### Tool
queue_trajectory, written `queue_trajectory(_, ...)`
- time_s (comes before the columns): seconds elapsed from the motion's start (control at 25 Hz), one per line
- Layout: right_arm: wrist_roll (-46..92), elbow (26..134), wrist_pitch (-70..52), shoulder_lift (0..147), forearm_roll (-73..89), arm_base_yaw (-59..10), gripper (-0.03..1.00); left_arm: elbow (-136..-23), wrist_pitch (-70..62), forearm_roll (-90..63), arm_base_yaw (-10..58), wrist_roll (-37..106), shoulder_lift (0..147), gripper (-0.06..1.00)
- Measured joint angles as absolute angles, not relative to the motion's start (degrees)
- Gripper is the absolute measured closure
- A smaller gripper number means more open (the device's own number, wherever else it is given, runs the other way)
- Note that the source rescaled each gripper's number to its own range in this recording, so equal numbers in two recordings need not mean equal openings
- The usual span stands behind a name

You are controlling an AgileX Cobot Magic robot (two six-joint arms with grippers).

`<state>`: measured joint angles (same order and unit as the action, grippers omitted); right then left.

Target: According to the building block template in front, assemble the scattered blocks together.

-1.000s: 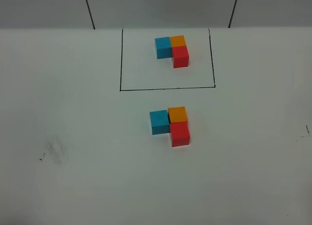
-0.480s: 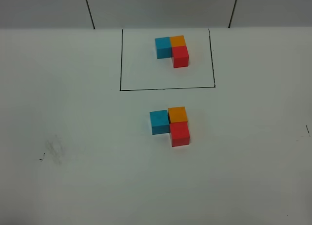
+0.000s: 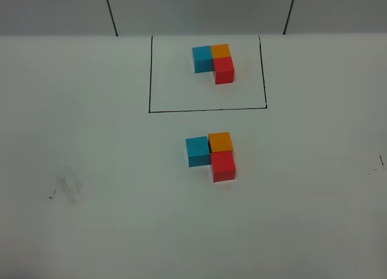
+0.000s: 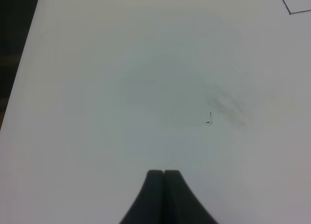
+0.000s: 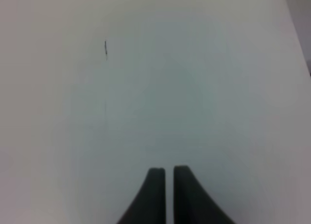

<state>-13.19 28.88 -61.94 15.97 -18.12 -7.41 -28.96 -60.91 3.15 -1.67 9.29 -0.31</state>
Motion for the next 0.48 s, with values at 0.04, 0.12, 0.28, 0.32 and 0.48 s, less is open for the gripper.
queue_trajectory(0.04,-12.9,28.9,-61.9,14.5,-18.1,-7.0,0.96,-29.0,-60.9,3.2,-1.7,9.3,-0.3,0.94)
queue_trajectory(0.12,-12.8,28.9,-61.8,11.4,-18.1,-6.2,0.96,-29.0,-60.9,3.2,-1.7,9.3,-0.3,0.94)
queue_trajectory(0.28,-12.4,28.9,-61.8,5.4,-17.7,-4.8,0.96,-29.0,-60.9,3.2,-1.7,9.3,-0.3,0.94)
queue_trajectory(0.32,-12.1,28.9,-61.8,4.2,-17.5,-4.5,0.96,-29.0,-60.9,3.2,-1.7,9.3,-0.3,0.94)
queue_trajectory(0.48,-10.5,28.9,-61.6,2.1,-16.8,-2.0,0.96,-29.0,-60.9,3.2,-1.7,9.3,-0.3,0.94)
